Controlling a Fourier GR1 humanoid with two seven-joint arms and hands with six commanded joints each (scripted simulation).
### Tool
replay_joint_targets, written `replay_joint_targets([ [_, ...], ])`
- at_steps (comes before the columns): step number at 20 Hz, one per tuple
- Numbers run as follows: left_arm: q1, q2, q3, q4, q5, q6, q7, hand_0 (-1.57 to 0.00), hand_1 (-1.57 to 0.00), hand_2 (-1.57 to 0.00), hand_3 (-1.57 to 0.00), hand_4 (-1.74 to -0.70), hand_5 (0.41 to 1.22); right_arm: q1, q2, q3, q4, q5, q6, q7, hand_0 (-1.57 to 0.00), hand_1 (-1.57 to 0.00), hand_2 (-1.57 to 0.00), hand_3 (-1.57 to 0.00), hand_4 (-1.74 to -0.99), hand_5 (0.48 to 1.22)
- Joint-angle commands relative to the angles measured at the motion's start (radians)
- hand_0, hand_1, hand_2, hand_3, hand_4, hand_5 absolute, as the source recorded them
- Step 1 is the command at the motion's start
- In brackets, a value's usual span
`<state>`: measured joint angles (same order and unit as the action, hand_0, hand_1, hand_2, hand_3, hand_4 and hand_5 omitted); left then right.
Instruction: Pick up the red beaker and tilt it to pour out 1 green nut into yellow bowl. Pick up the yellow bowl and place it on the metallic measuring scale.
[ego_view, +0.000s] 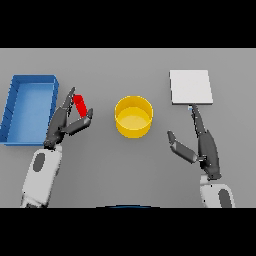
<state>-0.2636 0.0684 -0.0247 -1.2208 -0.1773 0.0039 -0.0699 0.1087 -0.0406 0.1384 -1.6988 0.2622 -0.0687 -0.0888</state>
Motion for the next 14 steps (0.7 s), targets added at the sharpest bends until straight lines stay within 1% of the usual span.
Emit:
replay_joint_targets([
  [1,-0.02,-0.004,0.007,0.036,0.001,0.001,0.0,0.0,0.0,0.0,0.0,-1.3,0.689,-0.01,-0.002,-0.01,0.008,-0.005,-0.004,0.012,0.0,0.0,0.0,0.0,-1.27,0.642],
  [2,-0.028,0.003,0.01,0.049,-0.006,0.007,-0.013,0.0,0.0,0.0,0.0,-1.3,0.691,-0.012,-0.005,-0.013,0.009,-0.005,-0.005,0.009,0.0,0.0,0.0,0.0,-1.272,0.644],
  [4,-0.074,-0.009,0.012,0.086,-0.009,0.013,0.006,0.0,0.0,0.0,0.0,-1.29,0.686,-0.008,0.0,-0.005,0.007,0.002,-0.007,0.003,0.0,0.0,0.0,0.0,-1.267,0.644],
  [6,-0.093,-0.007,0.015,0.11,-0.011,0.014,0.0,0.0,0.0,0.0,0.0,-1.29,0.683,-0.024,0.008,-0.01,0.005,-0.009,-0.008,0.025,0.0,0.0,0.0,0.0,-1.269,0.642],
  [8,-0.122,-0.004,0.027,0.138,-0.005,0.011,0.003,0.0,0.0,0.0,0.0,-1.29,0.683,-0.017,0.004,-0.01,0.017,-0.005,-0.008,0.015,0.0,0.0,0.0,0.0,-1.265,0.638],
  [9,-0.134,-0.007,0.031,0.153,0.002,0.005,-0.007,0.0,0.0,0.0,0.0,-1.3,0.686,-0.024,0.003,-0.013,0.012,-0.008,-0.007,0.027,0.0,0.0,0.0,0.0,-1.268,0.639],
  [11,-0.146,-0.007,0.042,0.171,0.014,-0.002,-0.039,0.0,0.0,0.0,0.0,-1.32,0.692,-0.015,-0.006,-0.019,0.014,-0.009,-0.007,0.013,0.0,0.0,0.0,0.0,-1.264,0.64],
  [14,-0.172,-0.023,0.061,0.221,0.028,0.004,-0.055,0.0,0.0,0.0,0.0,-1.35,0.704,-0.027,0.003,-0.012,0.02,0.004,-0.017,0.021,0.0,0.0,0.0,0.0,-1.261,0.641],
])
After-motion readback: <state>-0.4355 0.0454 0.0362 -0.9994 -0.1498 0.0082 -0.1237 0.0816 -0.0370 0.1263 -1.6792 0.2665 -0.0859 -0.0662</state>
